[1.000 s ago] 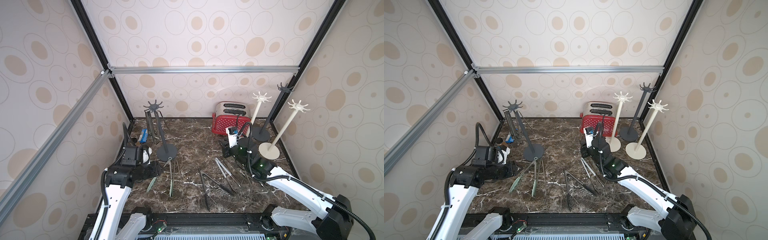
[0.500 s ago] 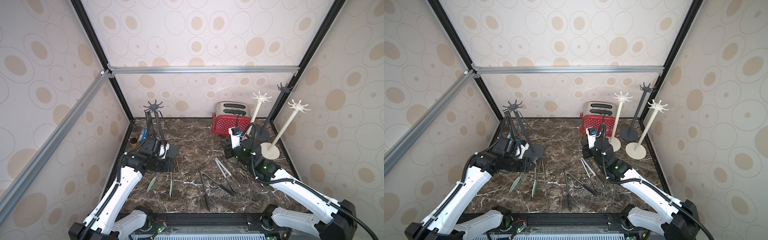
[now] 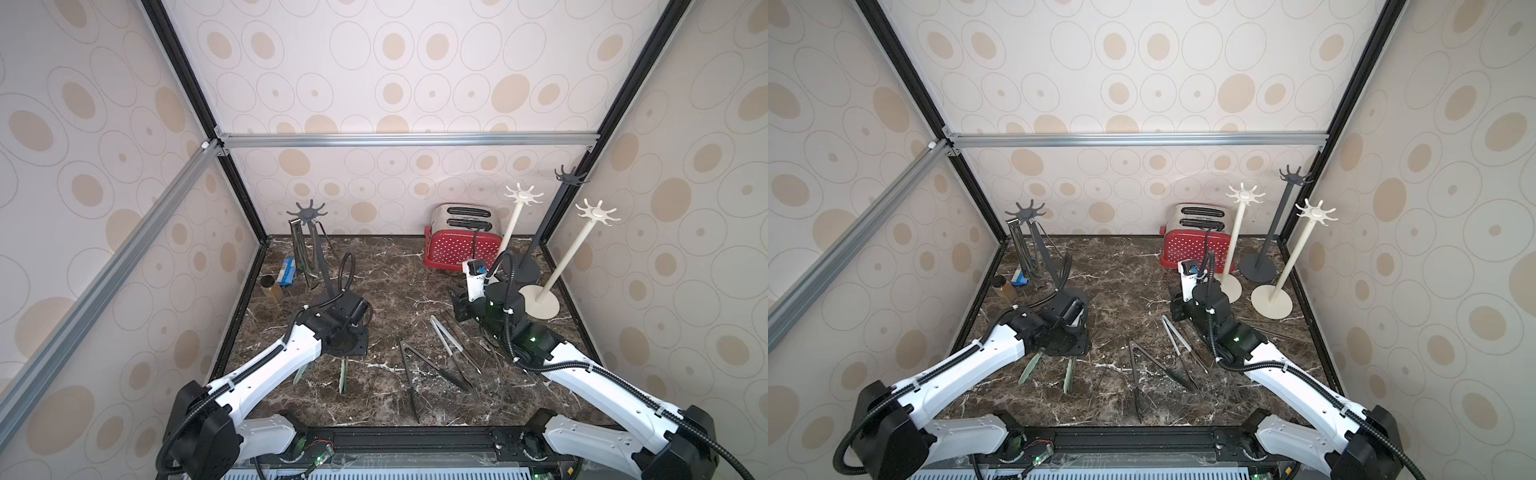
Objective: Hang food tongs on kitchen utensil racks
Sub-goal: Pick up the food tongs from the center of the board.
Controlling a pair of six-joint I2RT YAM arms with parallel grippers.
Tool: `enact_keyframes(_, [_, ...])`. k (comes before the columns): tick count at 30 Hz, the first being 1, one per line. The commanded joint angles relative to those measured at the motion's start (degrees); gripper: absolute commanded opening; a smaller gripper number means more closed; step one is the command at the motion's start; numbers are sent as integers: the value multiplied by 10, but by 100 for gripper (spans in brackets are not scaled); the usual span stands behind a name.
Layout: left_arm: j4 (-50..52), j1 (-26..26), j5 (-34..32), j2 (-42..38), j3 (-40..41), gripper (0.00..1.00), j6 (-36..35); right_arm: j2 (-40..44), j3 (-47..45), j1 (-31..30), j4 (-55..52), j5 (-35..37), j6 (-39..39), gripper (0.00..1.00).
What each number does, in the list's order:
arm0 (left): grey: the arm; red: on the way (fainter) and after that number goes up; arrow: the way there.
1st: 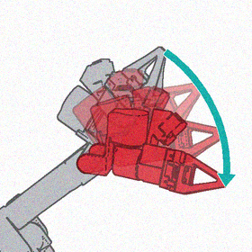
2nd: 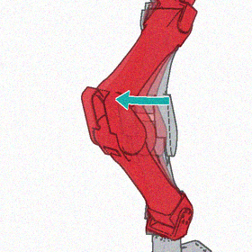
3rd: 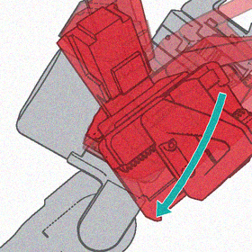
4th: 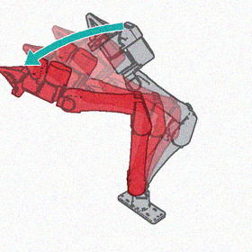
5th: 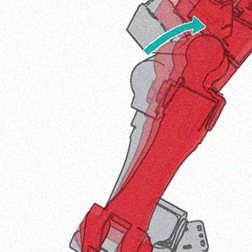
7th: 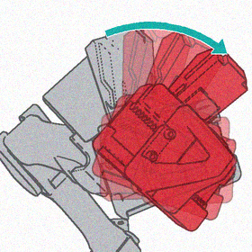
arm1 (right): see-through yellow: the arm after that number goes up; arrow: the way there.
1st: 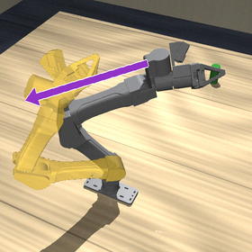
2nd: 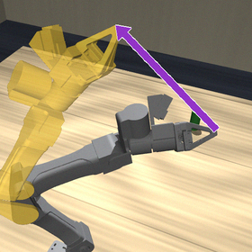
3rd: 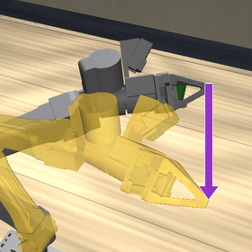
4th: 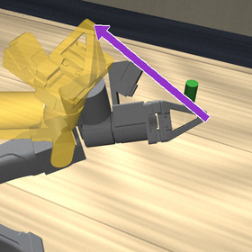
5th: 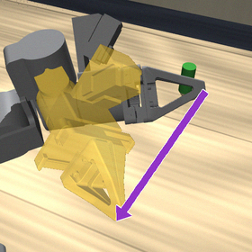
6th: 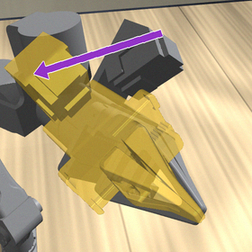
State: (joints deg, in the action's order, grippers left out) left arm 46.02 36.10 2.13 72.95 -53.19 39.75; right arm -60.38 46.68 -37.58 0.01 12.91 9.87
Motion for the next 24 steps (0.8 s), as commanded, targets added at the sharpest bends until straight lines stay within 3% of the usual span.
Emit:
enact_keyframes(1, [-55, 6, -54, 13, 10, 50, 66, 15, -12, 4, -1, 4, 7, 34])
enact_keyframes(7, [-133, 8, -47, 53, 34, 48, 85, 17, -22, 11, 2, 4, 9, 34])
enact_keyframes(24, [-170, 21, -78, 167, 46, 41, 105, 7, -32, 21, 10, -7, 18, 34])
